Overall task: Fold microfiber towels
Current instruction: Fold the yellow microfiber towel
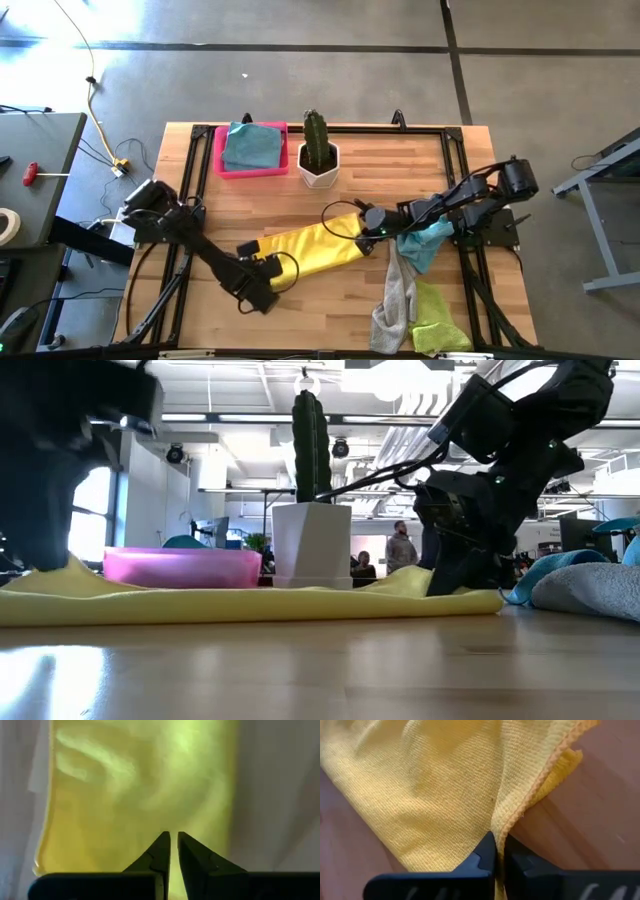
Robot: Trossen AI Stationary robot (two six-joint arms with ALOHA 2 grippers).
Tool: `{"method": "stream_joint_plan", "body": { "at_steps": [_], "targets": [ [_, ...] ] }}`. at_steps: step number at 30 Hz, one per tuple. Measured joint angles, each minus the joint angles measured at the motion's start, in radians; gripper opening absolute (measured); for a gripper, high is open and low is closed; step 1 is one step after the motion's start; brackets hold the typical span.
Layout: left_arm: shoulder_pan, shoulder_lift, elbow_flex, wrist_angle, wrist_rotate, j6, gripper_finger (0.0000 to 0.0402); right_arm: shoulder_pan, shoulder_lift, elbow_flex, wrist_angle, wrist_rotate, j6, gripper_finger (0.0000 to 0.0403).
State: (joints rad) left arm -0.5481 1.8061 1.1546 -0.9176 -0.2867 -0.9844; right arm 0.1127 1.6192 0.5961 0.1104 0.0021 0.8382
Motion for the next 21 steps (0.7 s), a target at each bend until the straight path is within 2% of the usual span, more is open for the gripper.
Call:
{"method": "stream_joint_plan", "body": {
  "at_steps": [5,8,14,18,21],
  "targets": [
    [-0.046,-0.009,0.060,-0.008,0.003,0.000,0.0029,0.000,-0.064,0.001,-0.157,0.003,0.012,0.0001],
    [-0.072,-0.012,0.095,-0.008,0.018,0.001,0.0029,0.000,-0.106,0.044,-0.362,0.016,0.024,0.0001],
    [-0.107,-0.012,0.138,-0.013,0.018,0.001,0.0029,0.012,-0.117,0.287,-0.845,0.133,-0.007,0.0000],
    [-0.115,-0.012,0.141,-0.015,0.018,0.001,0.0029,0.036,-0.102,0.443,-1.000,0.161,0.007,0.0000],
    [-0.118,-0.012,0.141,-0.015,0.029,0.015,0.0029,0.062,-0.080,0.538,-1.027,0.163,0.035,0.0000]
  ]
}}
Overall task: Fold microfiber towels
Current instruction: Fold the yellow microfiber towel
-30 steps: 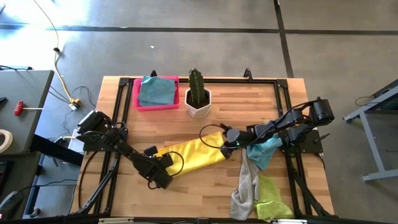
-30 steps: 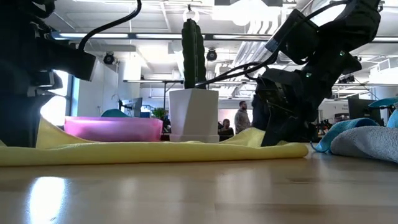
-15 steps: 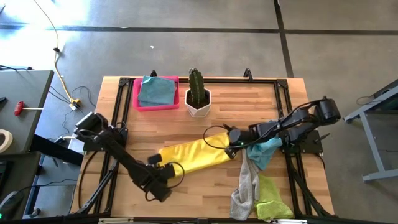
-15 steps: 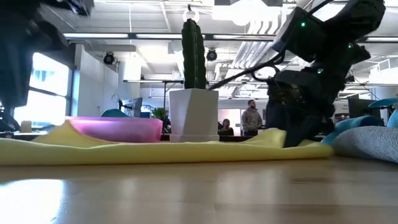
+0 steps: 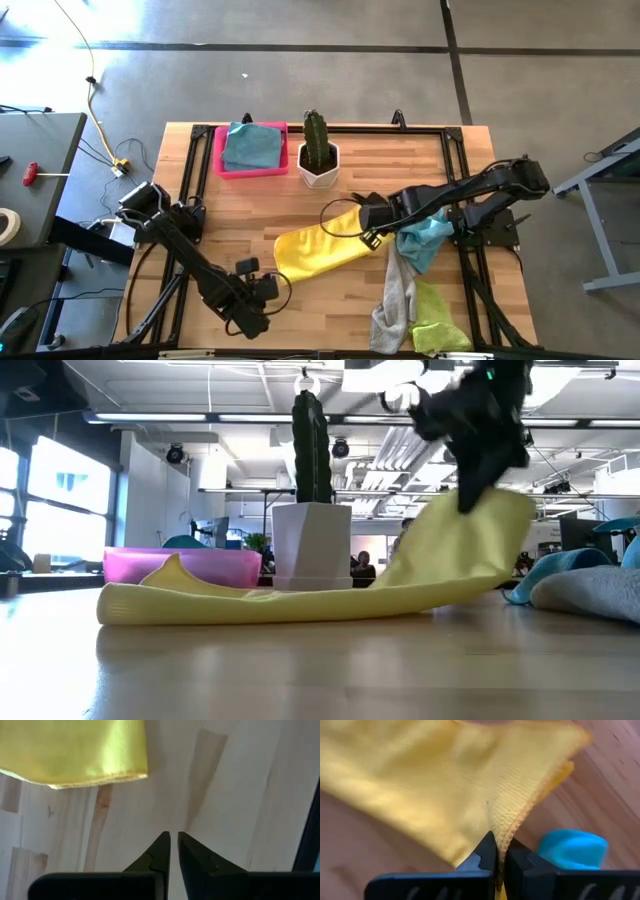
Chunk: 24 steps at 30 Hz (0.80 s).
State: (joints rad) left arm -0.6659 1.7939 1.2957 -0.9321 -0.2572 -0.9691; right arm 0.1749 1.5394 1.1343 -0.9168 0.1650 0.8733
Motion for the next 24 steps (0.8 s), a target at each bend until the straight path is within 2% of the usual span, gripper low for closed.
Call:
{"method": "stream_joint_plan", "body": {
  "at_steps": [4,8,14,24],
  "targets": [
    [0.000,0.000,0.000,-0.027,0.041,0.068,0.0029,0.032,0.055,0.121,0.000,0.000,0.055,0.0000],
    [0.000,-0.002,0.000,-0.092,0.027,0.125,0.0029,0.049,0.158,0.251,0.001,0.000,0.072,0.0000],
    [-0.022,-0.015,0.000,-0.199,-0.046,0.135,0.0029,0.051,0.387,0.480,0.000,-0.015,0.041,0.0000],
    [-0.134,-0.059,0.000,-0.278,-0.065,0.082,0.0028,0.051,0.731,0.890,-0.002,-0.062,-0.010,0.0000]
  ]
}}
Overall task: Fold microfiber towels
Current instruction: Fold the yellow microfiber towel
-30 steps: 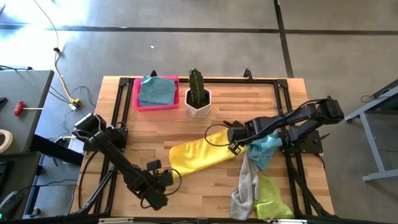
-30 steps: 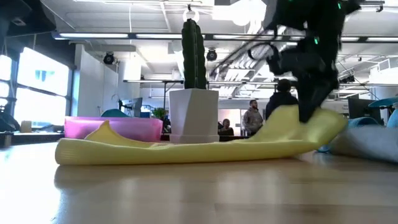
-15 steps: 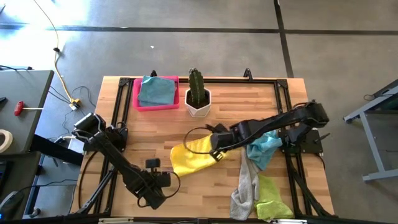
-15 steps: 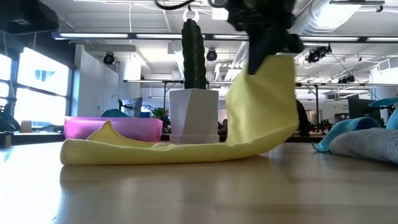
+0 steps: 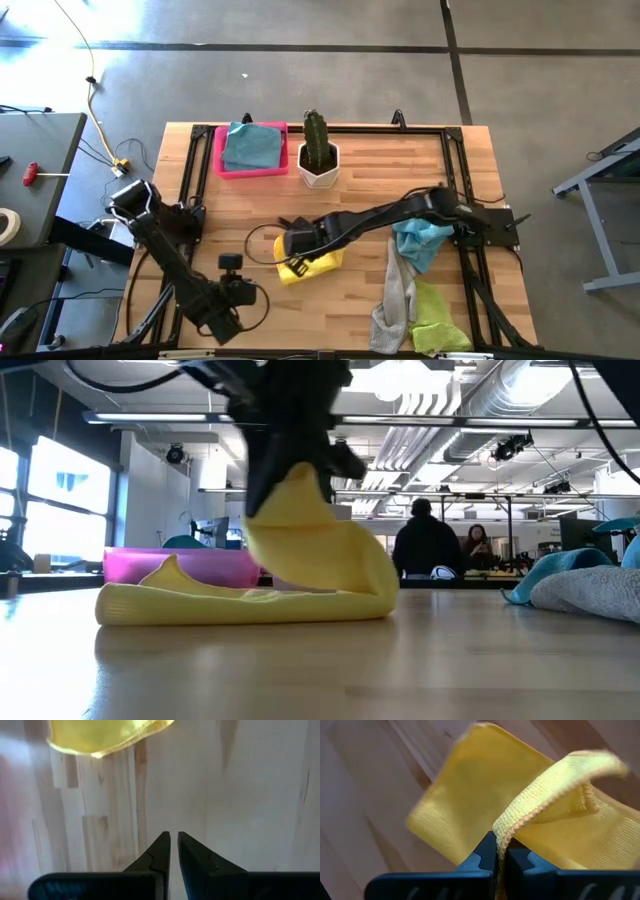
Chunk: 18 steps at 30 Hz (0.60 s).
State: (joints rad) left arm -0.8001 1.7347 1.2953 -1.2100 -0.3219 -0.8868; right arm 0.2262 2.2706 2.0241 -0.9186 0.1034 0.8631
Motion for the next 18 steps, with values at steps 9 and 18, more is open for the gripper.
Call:
{"method": "stream_joint_plan", "body": {
  "at_steps": [9,18],
  "targets": [
    [-0.073,-0.010,0.000,-0.028,-0.008,-0.099,0.0028,0.030,0.165,0.209,-0.011,0.060,-0.008,0.0000],
    [-0.085,-0.010,0.000,-0.031,-0.033,-0.140,0.0028,0.044,0.174,0.210,0.044,0.079,-0.144,0.0099]
  ]
}}
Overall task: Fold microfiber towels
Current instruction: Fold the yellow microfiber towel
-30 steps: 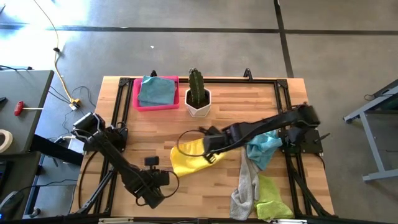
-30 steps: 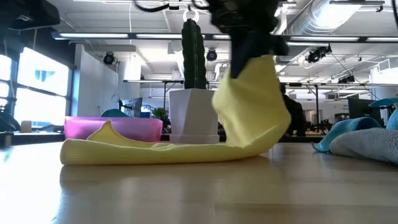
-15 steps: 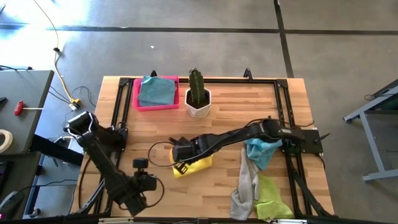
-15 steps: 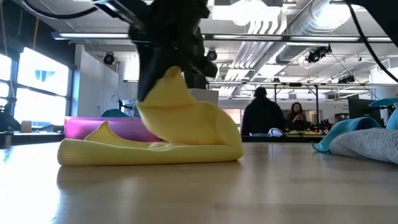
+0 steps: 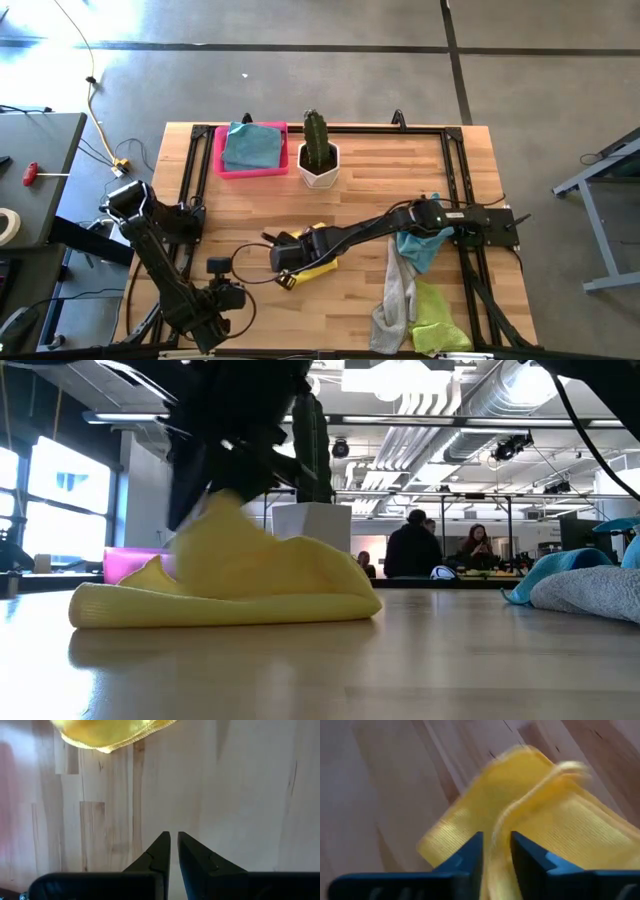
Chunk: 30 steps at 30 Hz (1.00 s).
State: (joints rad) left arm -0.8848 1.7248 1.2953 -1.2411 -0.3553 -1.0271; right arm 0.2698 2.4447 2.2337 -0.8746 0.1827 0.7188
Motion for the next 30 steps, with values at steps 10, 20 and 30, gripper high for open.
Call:
{"method": "stream_joint_plan", "body": {
  "at_steps": [10,20,30],
  "targets": [
    [0.000,0.000,0.000,0.003,-0.018,-0.077,0.0028,0.018,-0.071,0.003,-0.085,0.088,-0.186,0.0166],
    [0.009,0.000,0.000,0.010,-0.081,-0.142,0.0028,0.037,-0.100,-0.047,-0.378,0.497,-0.232,0.0152],
    [0.013,0.000,0.000,0.014,-0.068,-0.237,0.0028,0.054,-0.100,-0.187,-0.185,0.013,-0.305,0.0140]
  ]
}}
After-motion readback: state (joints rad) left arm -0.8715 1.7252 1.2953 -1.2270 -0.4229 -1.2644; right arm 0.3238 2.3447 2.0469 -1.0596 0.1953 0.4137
